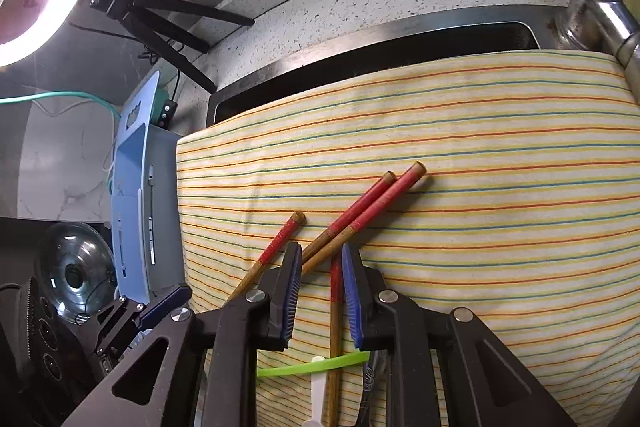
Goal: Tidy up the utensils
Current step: 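Lower the left gripper onto the chopsticks while the right gripper approaches them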
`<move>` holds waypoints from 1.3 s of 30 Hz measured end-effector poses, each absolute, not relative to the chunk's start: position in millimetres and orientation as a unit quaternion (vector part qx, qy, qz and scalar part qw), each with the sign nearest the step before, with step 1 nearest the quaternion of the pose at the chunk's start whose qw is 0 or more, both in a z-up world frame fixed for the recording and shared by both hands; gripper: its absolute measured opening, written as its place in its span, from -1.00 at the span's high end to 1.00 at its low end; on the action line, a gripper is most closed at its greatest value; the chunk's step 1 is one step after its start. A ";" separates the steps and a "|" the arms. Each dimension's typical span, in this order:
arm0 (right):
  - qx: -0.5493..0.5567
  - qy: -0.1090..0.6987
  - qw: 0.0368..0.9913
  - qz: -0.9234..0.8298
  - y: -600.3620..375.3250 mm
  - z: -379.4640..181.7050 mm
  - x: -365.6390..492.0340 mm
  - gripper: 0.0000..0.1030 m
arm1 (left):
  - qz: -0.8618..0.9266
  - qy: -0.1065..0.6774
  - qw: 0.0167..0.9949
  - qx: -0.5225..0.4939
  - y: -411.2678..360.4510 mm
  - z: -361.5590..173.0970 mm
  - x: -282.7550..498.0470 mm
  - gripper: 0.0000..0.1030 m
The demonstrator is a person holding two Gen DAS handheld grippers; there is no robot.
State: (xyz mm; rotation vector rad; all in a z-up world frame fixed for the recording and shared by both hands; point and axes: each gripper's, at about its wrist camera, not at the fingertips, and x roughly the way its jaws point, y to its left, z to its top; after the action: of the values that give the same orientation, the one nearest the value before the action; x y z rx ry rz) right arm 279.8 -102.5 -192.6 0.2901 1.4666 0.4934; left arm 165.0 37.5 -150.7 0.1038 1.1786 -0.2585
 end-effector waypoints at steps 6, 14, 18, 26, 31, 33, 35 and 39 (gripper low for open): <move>0.119 0.664 0.708 0.208 -96.7 -197.9 281.8 0.70 | -0.126 0.558 0.817 0.068 29.2 -160.0 177.0 0.43; 0.117 0.667 0.710 0.196 -95.0 -200.8 287.8 0.70 | -0.133 0.565 0.811 0.076 29.4 -170.3 186.3 0.43; 0.087 0.659 0.717 0.209 -82.3 -198.5 290.5 0.70 | -0.131 0.564 0.811 0.079 29.4 -175.9 189.5 0.43; 0.031 0.649 0.731 0.210 -84.4 -190.2 291.4 0.70 | -0.126 0.565 0.810 0.091 29.8 -182.2 185.9 0.48; 0.071 0.652 0.717 0.237 -85.7 -179.8 285.3 0.69 | -0.123 0.567 0.810 0.085 33.6 -184.5 186.9 0.56; 0.076 0.661 0.706 0.242 -82.6 -181.4 279.1 0.69 | -0.123 0.567 0.810 0.081 35.7 -184.7 187.9 0.56; 0.085 0.673 0.694 0.240 -81.4 -186.8 274.6 0.69 | -0.124 0.567 0.811 0.078 37.4 -185.4 188.4 0.56; 0.103 0.688 0.682 0.226 -82.3 -199.2 271.9 0.69 | -0.126 0.567 0.811 0.076 39.5 -187.1 189.1 0.56</move>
State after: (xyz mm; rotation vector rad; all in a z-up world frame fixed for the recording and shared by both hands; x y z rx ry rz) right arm 271.9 -82.3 -199.2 0.2319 1.5436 0.5072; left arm 189.1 39.5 -187.1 0.1631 1.2111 -0.2699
